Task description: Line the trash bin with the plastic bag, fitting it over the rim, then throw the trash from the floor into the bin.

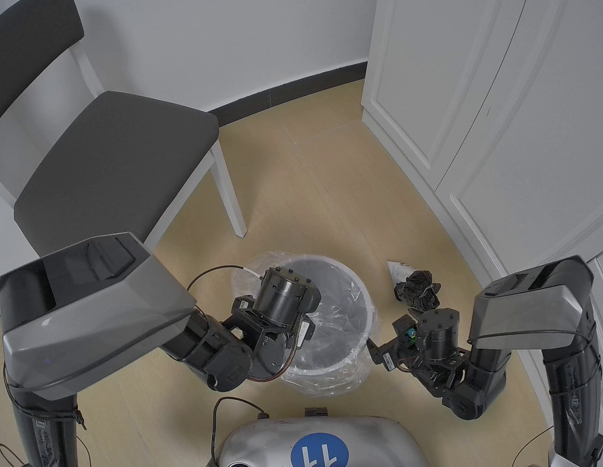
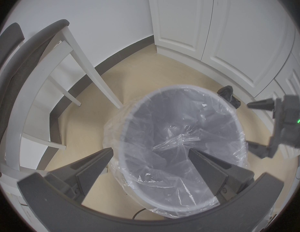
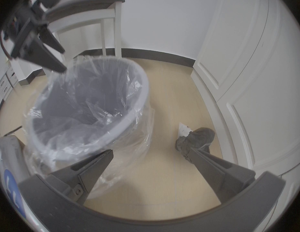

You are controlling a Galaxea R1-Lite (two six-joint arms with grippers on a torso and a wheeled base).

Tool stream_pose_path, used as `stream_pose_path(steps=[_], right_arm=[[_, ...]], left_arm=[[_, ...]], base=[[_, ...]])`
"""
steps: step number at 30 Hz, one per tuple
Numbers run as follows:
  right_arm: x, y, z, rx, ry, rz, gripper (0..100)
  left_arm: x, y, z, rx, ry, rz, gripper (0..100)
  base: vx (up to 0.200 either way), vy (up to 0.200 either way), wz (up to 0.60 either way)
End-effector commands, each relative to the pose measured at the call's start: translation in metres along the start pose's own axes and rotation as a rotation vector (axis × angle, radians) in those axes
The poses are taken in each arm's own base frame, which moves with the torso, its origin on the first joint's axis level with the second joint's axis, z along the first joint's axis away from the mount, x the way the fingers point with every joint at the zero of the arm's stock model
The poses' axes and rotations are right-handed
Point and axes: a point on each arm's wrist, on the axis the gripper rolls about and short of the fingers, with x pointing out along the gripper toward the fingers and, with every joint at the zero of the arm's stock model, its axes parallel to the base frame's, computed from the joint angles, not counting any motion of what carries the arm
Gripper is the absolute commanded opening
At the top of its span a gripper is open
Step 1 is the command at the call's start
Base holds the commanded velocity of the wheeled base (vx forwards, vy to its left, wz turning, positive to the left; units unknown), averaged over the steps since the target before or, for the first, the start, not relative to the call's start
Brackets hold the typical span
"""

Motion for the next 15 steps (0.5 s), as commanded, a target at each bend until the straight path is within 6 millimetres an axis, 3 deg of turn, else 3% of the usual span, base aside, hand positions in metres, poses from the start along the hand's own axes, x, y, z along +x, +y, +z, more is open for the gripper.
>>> stream_pose_path(steps=[1, 6, 10, 15], right_arm=[[-0.04, -0.025, 0.029, -0.011, -0.067, 0.031, 100], [-0.054, -0.038, 0.031, -0.043, -0.079, 0.064, 100], [-0.055, -0.038, 0.031, -0.043, -0.08, 0.063, 100], [-0.055, -0.038, 0.031, -0.042, -0.082, 0.063, 100]], left_arm=[[0.008, -0.002, -0.003, 0.013, 0.025, 0.02, 100], [0.013, -0.009, -0.006, 0.033, 0.025, 0.067, 100], [0.022, -0.013, -0.008, 0.103, 0.019, 0.173, 100], [0.028, -0.018, -0.006, 0.152, 0.015, 0.186, 100]], base=[[0.0, 0.0, 0.0], [0.0, 0.0, 0.0], [0.0, 0.0, 0.0], [0.0, 0.0, 0.0]])
